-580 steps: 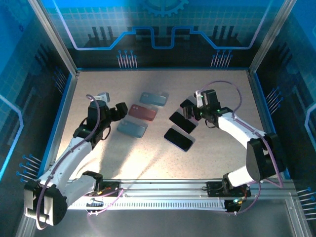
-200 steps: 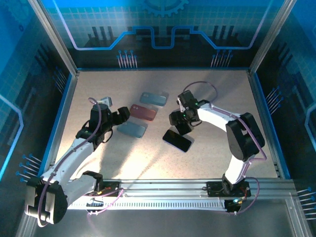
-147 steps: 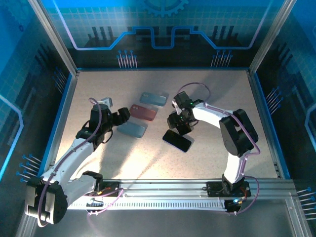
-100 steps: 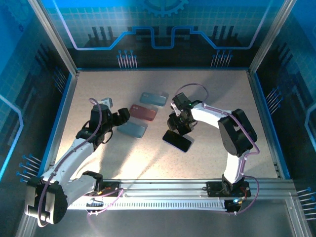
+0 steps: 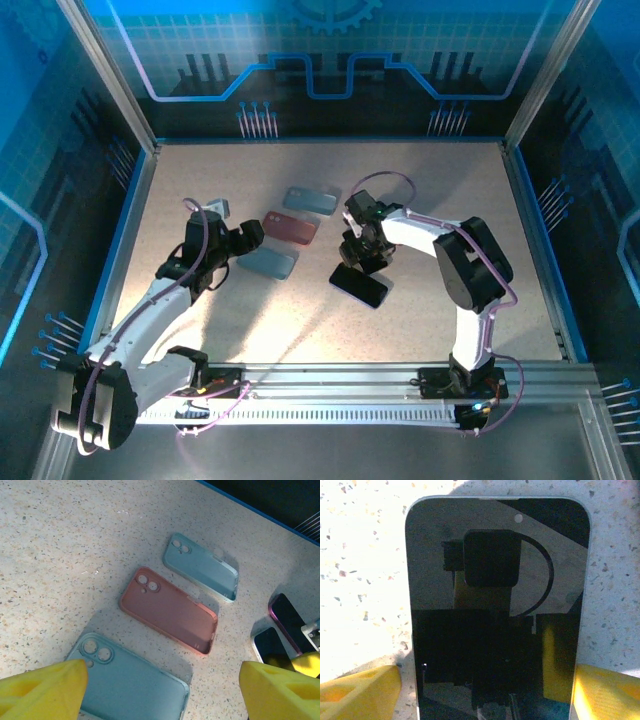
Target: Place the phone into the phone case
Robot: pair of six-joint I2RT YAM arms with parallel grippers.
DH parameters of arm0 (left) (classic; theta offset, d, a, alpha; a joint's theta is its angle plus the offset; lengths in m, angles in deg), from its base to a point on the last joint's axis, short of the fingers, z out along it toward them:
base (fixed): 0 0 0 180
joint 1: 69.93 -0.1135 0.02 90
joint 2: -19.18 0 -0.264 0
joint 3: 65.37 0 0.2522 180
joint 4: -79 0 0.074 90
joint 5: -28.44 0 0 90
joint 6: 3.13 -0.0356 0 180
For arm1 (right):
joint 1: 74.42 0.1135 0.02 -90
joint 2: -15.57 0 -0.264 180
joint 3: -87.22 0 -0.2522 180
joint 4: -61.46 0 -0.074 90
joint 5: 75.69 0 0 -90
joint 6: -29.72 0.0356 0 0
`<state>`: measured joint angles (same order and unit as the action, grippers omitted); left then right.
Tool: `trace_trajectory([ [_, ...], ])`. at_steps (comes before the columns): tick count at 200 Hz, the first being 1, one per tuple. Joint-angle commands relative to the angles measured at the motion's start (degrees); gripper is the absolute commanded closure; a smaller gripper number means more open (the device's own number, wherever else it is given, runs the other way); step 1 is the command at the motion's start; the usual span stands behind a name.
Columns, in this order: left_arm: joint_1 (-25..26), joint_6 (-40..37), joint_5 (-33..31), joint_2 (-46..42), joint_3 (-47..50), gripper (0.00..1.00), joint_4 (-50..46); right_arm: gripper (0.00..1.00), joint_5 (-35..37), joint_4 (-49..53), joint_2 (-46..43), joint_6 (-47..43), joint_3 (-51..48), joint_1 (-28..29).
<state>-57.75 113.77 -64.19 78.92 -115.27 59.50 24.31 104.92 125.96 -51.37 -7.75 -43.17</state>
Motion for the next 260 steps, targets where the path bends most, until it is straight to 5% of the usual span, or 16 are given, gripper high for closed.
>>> trace_trajectory([
  [1,0.27,-1.05,0.83,0.37,0.29,0.2,-0.24,0.13,2.43,0.99,2.6,-0.56,1.15,0.83],
  [95,0.3,-2.15,3.11,2.8,-0.82,0.24,-1.69,0.34,4.15,-0.35,1.73,-1.94,1.06,1.0],
  [260,6.04,-0.65,17.13,19.01,-8.17,0.34,3.8,0.36,-3.99,2.21,-5.18,-5.88,3.53,1.73],
])
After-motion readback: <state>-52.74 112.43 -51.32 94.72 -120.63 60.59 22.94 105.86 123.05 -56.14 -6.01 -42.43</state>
